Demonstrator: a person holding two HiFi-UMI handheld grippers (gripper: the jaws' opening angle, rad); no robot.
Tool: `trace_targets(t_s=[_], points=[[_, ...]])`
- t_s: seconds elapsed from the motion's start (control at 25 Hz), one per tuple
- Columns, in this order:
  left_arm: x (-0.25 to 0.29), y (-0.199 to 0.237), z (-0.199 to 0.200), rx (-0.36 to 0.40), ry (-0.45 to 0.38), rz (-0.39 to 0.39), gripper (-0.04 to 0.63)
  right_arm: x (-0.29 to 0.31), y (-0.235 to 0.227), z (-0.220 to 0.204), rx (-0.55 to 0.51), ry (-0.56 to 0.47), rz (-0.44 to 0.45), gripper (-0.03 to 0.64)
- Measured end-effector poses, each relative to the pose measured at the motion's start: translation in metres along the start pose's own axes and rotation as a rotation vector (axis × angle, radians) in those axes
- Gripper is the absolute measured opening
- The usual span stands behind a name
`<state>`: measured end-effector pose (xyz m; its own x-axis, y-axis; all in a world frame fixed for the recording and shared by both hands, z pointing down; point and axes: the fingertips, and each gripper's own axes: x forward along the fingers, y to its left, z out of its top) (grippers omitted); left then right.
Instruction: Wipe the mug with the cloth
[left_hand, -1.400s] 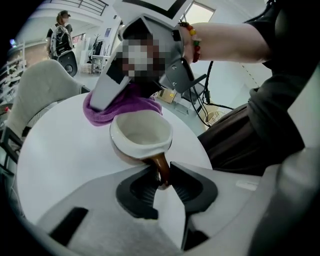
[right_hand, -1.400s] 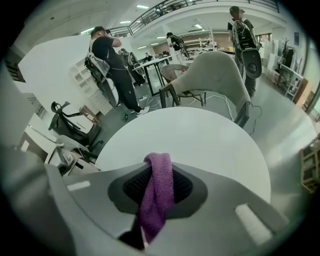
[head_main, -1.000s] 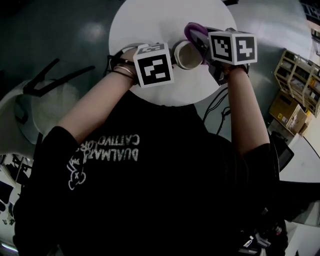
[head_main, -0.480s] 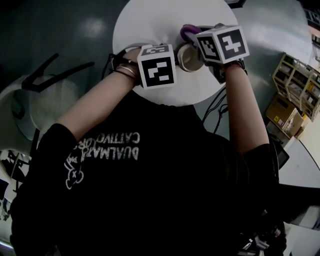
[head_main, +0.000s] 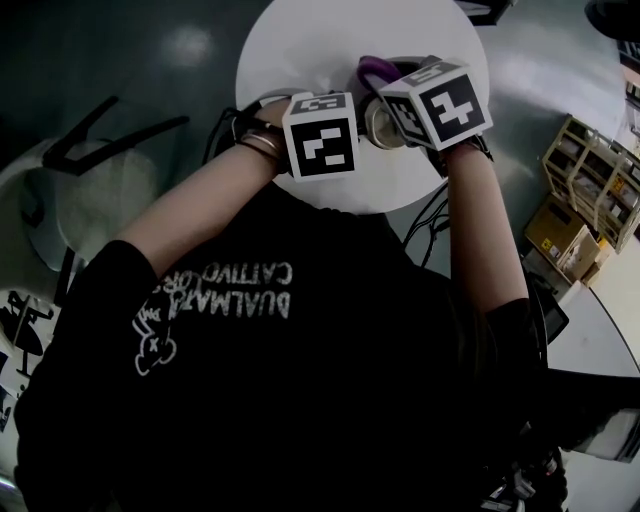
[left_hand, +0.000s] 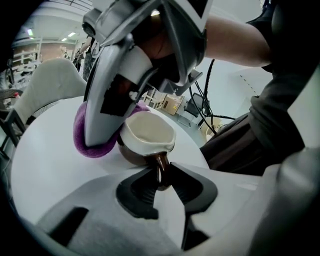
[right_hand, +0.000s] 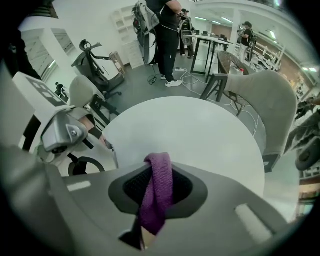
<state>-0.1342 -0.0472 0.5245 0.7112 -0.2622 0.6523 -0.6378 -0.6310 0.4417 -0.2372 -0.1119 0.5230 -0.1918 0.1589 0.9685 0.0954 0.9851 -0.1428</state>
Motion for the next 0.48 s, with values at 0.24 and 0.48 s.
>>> trace_targets(t_s=[0.24,0.48], points=[[-0.002,0.002,-0.001,-0.006,-0.016,0.013,0.075,0.002,0.015,-0.002,-0.058,0.030,0.007,0.048],[-0.004,0.003,0.000,-0.005,-0.031,0.031,0.076,0.000,0.034,-0.003,-0.192,0.059,0.043,0.044]])
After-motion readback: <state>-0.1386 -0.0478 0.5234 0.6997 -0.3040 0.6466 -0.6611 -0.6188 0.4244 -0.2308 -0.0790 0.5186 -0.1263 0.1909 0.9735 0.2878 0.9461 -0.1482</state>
